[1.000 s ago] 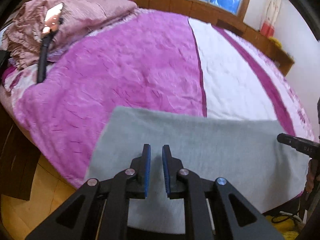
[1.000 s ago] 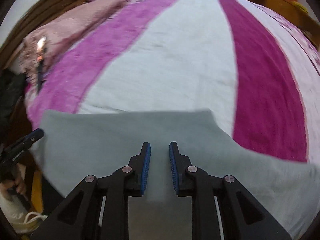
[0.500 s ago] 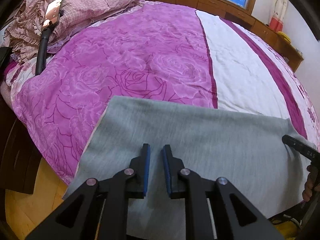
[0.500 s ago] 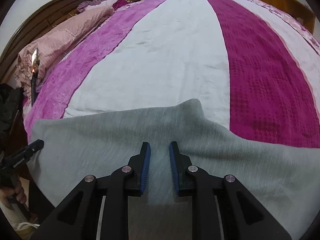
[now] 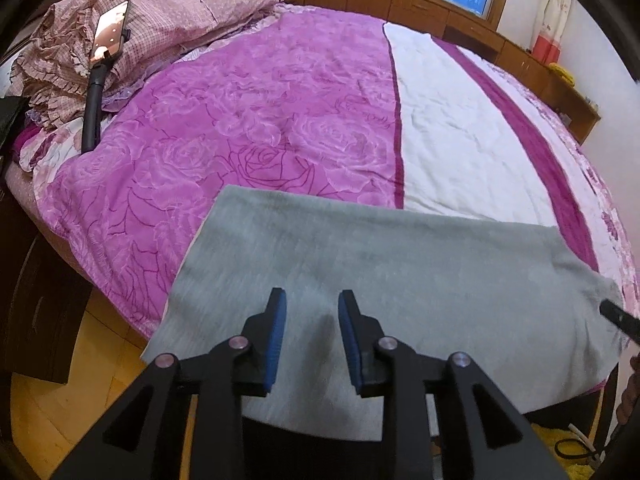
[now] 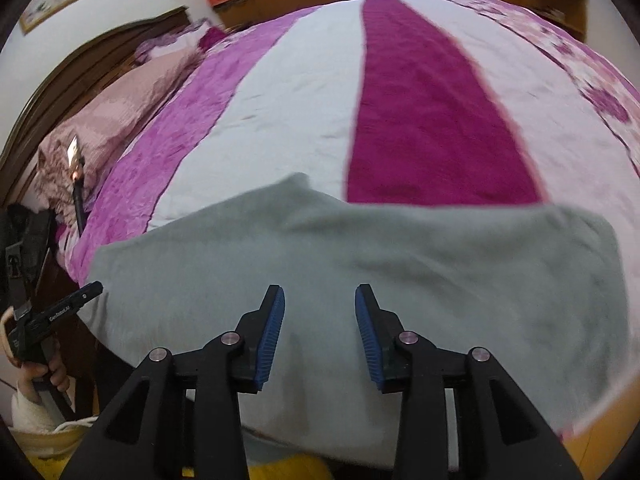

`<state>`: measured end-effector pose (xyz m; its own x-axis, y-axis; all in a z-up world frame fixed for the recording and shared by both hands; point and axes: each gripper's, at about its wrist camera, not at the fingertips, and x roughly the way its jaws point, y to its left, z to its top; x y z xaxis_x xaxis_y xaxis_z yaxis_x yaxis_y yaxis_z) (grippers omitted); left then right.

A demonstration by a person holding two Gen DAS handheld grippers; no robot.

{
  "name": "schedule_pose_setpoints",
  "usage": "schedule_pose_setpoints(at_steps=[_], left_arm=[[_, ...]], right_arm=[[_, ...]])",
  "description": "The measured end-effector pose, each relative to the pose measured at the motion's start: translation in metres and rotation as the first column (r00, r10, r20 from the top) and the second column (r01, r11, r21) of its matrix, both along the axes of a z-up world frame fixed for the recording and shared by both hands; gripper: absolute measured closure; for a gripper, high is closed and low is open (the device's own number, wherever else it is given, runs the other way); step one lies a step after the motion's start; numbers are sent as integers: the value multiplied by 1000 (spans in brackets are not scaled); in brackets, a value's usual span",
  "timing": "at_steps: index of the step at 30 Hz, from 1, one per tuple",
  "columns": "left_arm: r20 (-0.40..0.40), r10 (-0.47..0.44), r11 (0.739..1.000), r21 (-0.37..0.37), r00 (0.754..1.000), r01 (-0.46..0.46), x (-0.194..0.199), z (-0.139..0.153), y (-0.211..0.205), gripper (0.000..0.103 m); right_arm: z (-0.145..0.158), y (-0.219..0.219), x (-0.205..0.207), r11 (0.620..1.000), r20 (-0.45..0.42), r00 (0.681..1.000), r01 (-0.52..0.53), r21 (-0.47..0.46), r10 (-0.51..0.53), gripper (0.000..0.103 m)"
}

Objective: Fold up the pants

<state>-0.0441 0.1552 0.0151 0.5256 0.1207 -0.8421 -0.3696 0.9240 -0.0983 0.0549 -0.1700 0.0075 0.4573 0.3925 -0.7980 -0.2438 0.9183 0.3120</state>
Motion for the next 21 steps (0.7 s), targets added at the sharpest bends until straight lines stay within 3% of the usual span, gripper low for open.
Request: schedule_pose_setpoints(at_steps=[6,12,15,16,17,21], left_arm=[[-29,11,1000,-1,1000,-11,-7,-2,-3,75],[-61,25,1000,14,998,-24,-7,-10,-5,75],[-84,35,999,13,996,-34,-4,-17,-4,74],[-89,38,999,12,995,-38,-3,-19,-4,74],[-90,40,999,13,995,-39,-3,-20,-4,74],[-97,35,999,31,995,-32,0,-21,-6,71]], right_arm=[[5,-72,-30,987,16,988,155,45,-156,72],[6,-147,-51,936,32,939,338,95,-343,70],[2,-179,-58,894,43,897,432,118,-439,54],[-1,-187,-60,878,51,881,461,127,-470,42],[-6,-196,-60,862,50,866,487,139,-497,38],[-29,-204,-51,851,-31,880,467,241,-474,38]])
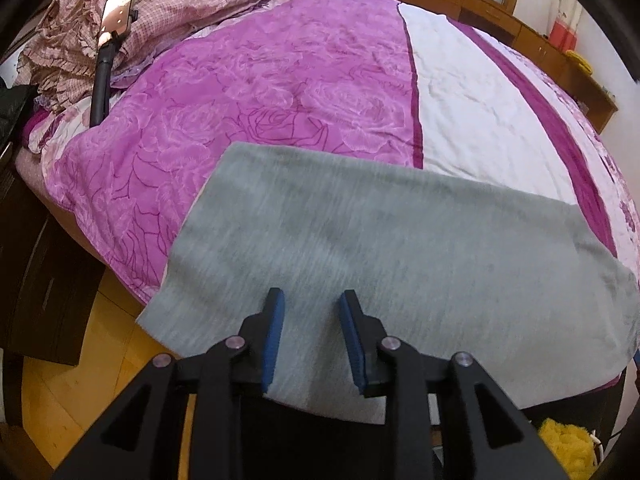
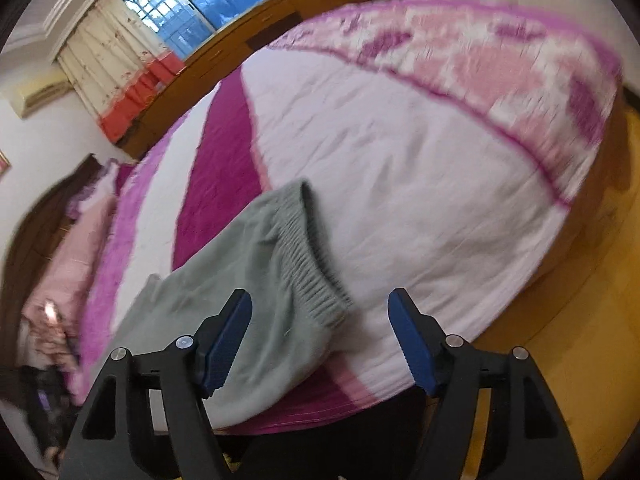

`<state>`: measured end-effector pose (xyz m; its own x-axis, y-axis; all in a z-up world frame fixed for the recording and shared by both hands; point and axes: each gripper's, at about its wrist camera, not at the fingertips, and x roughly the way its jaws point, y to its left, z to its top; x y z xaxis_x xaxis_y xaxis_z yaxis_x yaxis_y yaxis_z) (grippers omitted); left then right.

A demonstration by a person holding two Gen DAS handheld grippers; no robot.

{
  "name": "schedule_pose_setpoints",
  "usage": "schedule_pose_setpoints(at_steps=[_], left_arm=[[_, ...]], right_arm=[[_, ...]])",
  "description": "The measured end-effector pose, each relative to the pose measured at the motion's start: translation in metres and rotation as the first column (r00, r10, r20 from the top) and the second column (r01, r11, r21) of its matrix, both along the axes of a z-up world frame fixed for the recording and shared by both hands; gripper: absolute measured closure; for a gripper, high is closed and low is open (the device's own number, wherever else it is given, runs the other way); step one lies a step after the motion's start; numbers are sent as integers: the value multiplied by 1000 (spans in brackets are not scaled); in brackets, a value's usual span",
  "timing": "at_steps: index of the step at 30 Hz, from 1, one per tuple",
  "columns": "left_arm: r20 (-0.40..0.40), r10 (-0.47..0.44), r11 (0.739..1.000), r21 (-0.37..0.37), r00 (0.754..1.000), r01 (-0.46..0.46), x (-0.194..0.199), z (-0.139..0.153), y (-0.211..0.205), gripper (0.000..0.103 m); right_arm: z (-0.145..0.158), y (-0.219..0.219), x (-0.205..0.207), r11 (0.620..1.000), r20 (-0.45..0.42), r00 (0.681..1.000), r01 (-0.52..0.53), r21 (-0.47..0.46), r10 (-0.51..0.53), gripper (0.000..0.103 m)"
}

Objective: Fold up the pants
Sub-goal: 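Grasp the elastic waistband with the right gripper and lift it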

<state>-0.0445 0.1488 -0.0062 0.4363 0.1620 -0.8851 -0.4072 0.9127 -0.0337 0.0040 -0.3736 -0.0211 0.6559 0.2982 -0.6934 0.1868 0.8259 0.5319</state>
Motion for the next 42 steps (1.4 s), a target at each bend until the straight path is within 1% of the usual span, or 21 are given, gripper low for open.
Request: schedule_pose_setpoints(at_steps=[3,5,7,10,13,15,16,17,18,19,20,22,25,26,28,32,36,39,40,42], left_arm=[[-2,0,1000,2,1000,0,1,-1,0,71],[-1,0,1000,-3,1000,0,1,-1,1,71],[-1,3,1000,-11,1000,-3,1,-2,2,71],[-3,5,1000,-9,1000,-5,1,-3,1,71],[-4,0,1000,-1,1000,0,1,-3,0,70],[-5,0,1000,-2,1000,0,1,-3,1,70],[-3,0,1000,-1,1000,0,1,-3,1,70],[-3,0,1000,0,1000,0,1,-3,1,70],[-4,-2,1000,1,1000,2,2,-2,1,70],[-5,-3,1000,2,1000,3,2,-2,1,70],[-6,-3,1000,3,1000,3,2,-2,1,70],[-3,-4,1000,5,1000,4,1,-1,0,70],[-1,-3,1000,3,1000,3,1,-1,0,70],[-1,-3,1000,2,1000,3,1,-1,0,70],[-1,-1,1000,-1,1000,1,0,0,0,70],[-7,7,1000,-14,1000,-7,-2,3,3,70],[-3,25,1000,-8,1000,-25,-4,6,8,70],[-4,36,999,-9,999,-37,-6,6,13,70],[-5,38,999,-9,999,-38,-6,7,15,70],[0,41,999,-3,999,-41,-7,8,17,70]], right_arm=[[-19,9,11,997,-33,999,-26,68,28,38],[-33,16,15,989,-59,997,-36,141,44,37],[-33,19,11,992,-18,1000,-7,128,9,37],[-37,17,12,990,10,1000,-6,142,5,37],[-37,16,12,990,11,1000,-9,143,8,37],[-35,16,14,989,2,1000,10,151,-10,41],[-34,16,13,988,0,1000,21,152,-21,49],[-33,15,12,989,-6,999,40,140,-40,63],[-33,15,10,989,-2,998,57,135,-58,70],[-31,13,7,987,13,998,66,146,-69,83],[-30,11,4,984,22,997,69,164,-73,86],[-23,9,-2,982,40,996,71,176,-79,87],[-9,15,-6,988,90,994,49,143,-62,88],[-7,16,-5,991,89,995,44,127,-55,87],[-9,18,-1,994,55,997,51,94,-56,85],[-29,13,7,989,-19,996,85,121,-83,81],[-41,8,14,977,-30,995,99,191,-95,79],[-38,4,14,971,-21,995,102,216,-100,79],[-35,5,13,973,-10,995,98,210,-98,83],[-23,12,11,981,35,996,75,177,-83,85]])
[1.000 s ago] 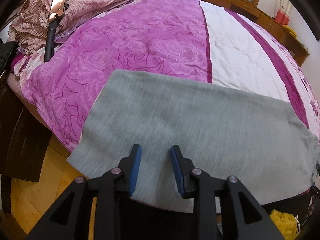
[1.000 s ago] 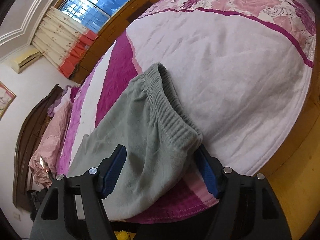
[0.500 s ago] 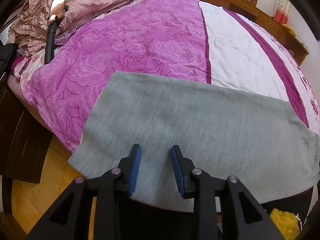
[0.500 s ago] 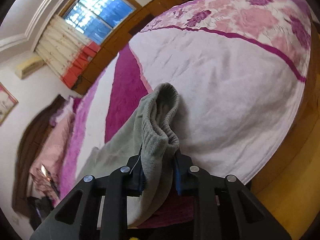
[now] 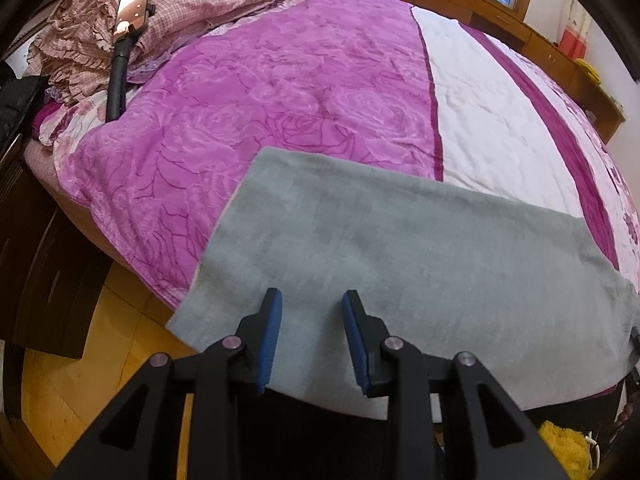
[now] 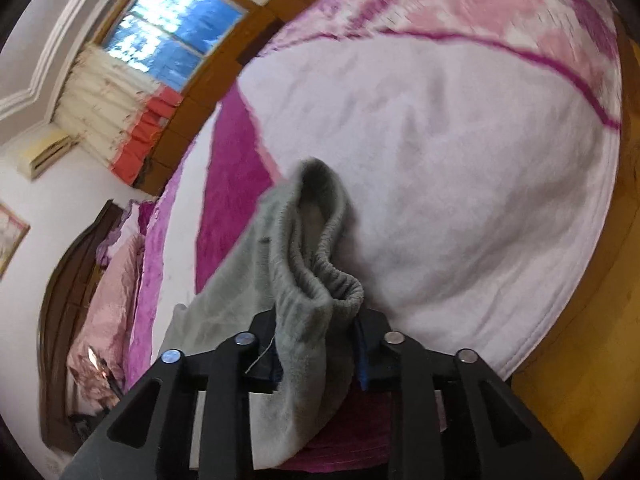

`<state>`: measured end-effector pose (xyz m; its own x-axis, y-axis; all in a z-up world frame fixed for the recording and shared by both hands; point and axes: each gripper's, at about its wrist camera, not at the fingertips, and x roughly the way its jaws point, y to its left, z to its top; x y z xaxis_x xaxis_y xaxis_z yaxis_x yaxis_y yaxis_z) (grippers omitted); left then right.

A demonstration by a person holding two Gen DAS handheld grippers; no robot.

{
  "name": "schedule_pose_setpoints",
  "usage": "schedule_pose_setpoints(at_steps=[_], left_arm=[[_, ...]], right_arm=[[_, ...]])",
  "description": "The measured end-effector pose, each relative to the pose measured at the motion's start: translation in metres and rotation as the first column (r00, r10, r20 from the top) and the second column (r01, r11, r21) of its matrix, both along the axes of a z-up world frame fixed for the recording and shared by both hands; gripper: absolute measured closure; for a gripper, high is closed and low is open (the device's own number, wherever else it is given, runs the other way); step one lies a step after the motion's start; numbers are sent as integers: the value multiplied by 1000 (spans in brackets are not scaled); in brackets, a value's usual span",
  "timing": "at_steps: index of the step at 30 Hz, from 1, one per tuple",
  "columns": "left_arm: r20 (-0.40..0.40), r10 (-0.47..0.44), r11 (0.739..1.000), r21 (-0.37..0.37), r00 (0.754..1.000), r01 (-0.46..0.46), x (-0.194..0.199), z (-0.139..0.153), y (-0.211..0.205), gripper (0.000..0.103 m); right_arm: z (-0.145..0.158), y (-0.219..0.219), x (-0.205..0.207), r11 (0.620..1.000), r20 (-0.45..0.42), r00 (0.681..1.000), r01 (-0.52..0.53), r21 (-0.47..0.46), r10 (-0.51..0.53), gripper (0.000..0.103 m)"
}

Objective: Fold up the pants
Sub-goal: 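Grasp the elastic waistband with the right gripper and lift it, then carry the waistband with the right gripper over toward the left gripper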

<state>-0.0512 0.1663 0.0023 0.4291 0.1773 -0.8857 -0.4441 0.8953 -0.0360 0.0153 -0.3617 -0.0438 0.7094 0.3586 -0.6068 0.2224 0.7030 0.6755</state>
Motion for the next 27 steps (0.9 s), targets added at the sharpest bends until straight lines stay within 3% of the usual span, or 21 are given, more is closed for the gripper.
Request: schedule_pose_setpoints(at_steps=[6,12,20,27], left_arm=[[27,0,1000,-10,1000,0,-5,10,6,70],[48,-13,1000,-23,999,14,-10,20,8,70],[71,-30,999,-43,997,33,-17,31,10,70],[81,-11,999,-46,997,15,-21,32,24,70]], right_arm=[[51,32,7,987,112,986,-113,-111,125,88],[107,87,17,935,186,936,-250,-251,300,88],[160,176,22,823,231,808,-455,-339,542,88],[176,260,24,718,227,688,-607,-341,689,88]])
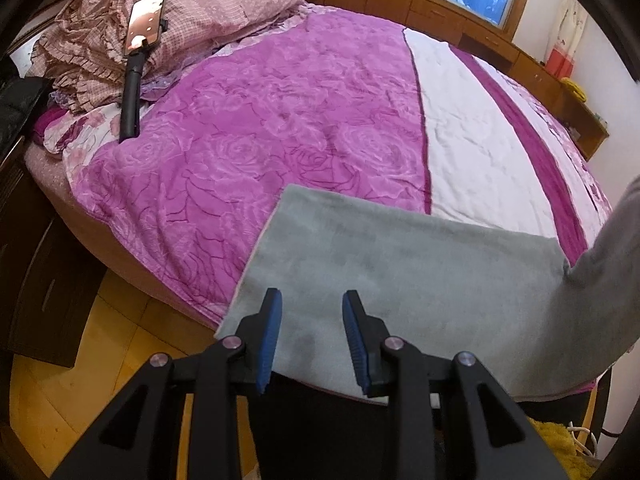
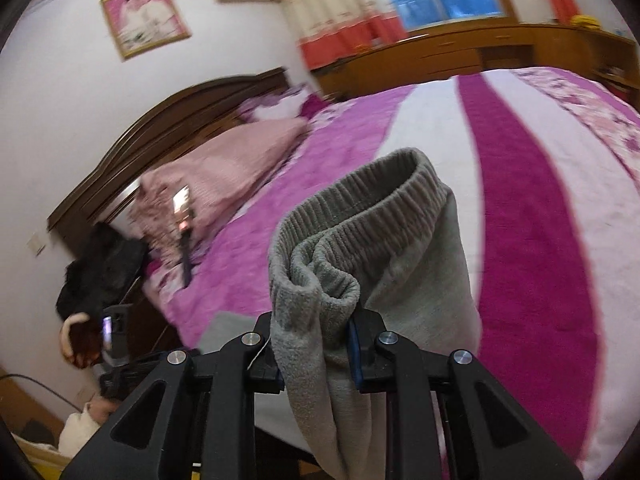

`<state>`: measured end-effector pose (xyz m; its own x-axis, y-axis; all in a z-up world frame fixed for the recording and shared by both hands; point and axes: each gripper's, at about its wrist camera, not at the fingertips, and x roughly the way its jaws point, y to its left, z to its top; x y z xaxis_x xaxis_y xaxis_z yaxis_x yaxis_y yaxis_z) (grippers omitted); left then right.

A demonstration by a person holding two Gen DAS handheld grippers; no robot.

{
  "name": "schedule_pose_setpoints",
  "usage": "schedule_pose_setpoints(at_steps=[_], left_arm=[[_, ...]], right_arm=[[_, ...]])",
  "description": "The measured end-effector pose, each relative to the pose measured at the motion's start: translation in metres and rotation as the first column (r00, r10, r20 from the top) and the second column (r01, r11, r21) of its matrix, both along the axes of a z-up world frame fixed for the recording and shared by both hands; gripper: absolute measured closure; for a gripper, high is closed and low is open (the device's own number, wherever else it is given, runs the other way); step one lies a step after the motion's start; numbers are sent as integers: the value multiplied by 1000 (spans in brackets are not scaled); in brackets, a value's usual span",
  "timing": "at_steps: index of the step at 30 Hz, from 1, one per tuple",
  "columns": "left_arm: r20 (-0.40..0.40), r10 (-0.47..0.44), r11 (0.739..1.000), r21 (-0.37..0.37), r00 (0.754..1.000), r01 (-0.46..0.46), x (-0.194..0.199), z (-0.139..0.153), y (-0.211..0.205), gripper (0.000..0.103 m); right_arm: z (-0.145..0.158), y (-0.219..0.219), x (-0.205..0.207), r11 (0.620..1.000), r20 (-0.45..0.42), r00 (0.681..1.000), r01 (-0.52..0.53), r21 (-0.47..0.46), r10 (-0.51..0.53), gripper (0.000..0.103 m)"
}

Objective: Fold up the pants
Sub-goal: 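Carry the waistband with the right gripper over toward the left gripper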

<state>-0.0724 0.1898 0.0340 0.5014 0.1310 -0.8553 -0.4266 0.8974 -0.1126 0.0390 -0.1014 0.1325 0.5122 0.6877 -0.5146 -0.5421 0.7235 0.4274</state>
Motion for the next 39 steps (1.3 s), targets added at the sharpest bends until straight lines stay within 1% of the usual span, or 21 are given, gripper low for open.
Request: schedule_pose_setpoints(at_steps=[7,13,16,19,22,25,26,29,31,33,35,37,39], left_arm=[[4,28,999,-16,1000,-28,-6,-6,17,70],[24,52,998,-35,998,-51,-21,-6,31,70],[34,64,997,-47,997,-63,-28,-7,38,70],[54,76,996,-58,996,-73,-35,-8,45,70],[66,92,994,-70,994,-88,-42,-10,52,70],[68,107,992,-70,992,-102,-48,-11,59,70],[67,112,992,-69,991,-108,-49,-11,61,70],[63,133,989,-69,989,-129,-53,-13,69,70],[63,145,987,-74,988,-140,-55,-15,72,70],[59,153,986,-75,986,-149,-58,-17,73,70],[57,161,985,-66,985,-157,-60,-16,73,70],[59,165,985,-68,984,-161,-61,-15,73,70],[64,167,984,-70,984,-163,-62,-14,72,70]], right_arm=[[0,81,-4,989,-10,989,-146,-26,146,88],[-8,153,-17,961,-30,964,-265,-76,263,88],[-21,192,-24,940,-52,947,-321,-113,318,88],[-41,233,-31,910,-93,922,-385,-154,375,88],[-61,263,-35,884,-109,903,-429,-186,415,88],[-81,286,-35,860,-154,886,-462,-215,438,88],[-90,294,-35,851,-181,878,-475,-223,443,86],[-109,309,-33,839,-243,870,-484,-250,429,84],[-115,312,-34,835,-259,863,-492,-244,433,80],[-117,313,-37,829,-275,845,-518,-212,458,72],[-115,310,-41,822,-290,829,-539,-186,478,57],[-111,309,-48,812,-288,821,-554,-187,493,53],[-106,303,-51,806,-283,815,-563,-182,506,53]])
